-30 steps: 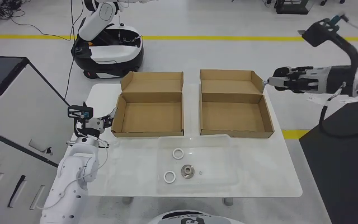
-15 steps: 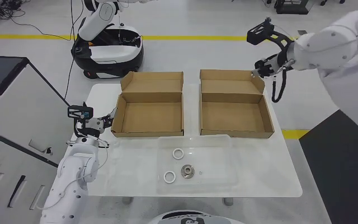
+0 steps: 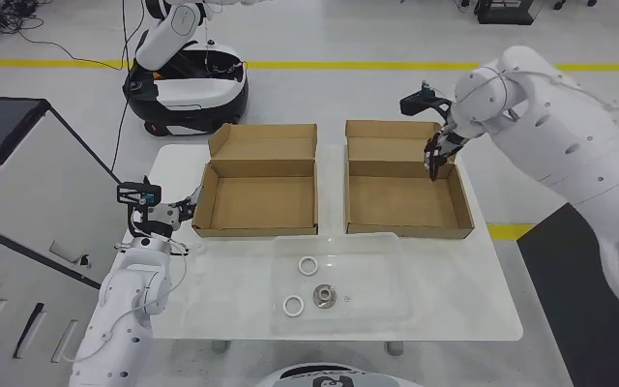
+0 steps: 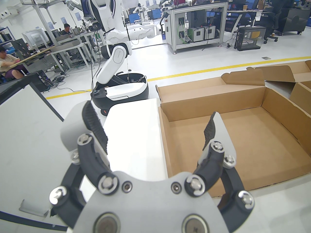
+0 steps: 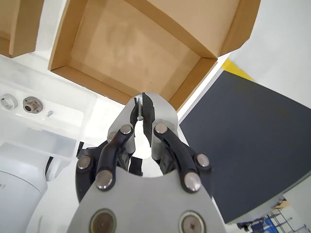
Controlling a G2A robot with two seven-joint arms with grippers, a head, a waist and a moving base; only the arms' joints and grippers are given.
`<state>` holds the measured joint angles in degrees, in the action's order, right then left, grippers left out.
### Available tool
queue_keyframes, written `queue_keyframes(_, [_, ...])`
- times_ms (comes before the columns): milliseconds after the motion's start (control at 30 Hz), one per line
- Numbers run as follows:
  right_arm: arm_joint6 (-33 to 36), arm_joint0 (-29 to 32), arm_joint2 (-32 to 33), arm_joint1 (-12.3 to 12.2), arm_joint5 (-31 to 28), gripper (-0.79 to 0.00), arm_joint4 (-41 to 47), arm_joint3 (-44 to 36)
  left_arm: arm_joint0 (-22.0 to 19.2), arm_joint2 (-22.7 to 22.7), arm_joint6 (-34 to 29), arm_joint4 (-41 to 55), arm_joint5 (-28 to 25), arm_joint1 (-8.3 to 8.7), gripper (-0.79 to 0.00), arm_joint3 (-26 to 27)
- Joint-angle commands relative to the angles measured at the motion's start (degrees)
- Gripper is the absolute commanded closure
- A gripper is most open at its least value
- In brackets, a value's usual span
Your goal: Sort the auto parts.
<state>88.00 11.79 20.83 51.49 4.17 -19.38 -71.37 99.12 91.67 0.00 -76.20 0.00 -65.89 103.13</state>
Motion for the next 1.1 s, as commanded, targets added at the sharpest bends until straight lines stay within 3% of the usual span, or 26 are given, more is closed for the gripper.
queue_keyframes(0, [0.0, 0.34, -1.09, 0.86, 0.54, 0.0, -0.09, 2.09, 0.0, 0.0, 0.0, 0.0, 0.0, 0.0, -0.785, 0.0])
queue_keyframes(400, [-3.35, 4.75, -3.48, 4.5, 2.46, 0.0, 0.01, 12.28, 0.0, 0.0, 0.0, 0.0, 0.0, 0.0, -0.785, 0.0])
queue_keyframes(1067, [-5.58, 9.61, -2.91, 6.65, 3.29, 0.0, -1.5, 18.63, 0.0, 0.0, 0.0, 0.0, 0.0, 0.0, -0.785, 0.0])
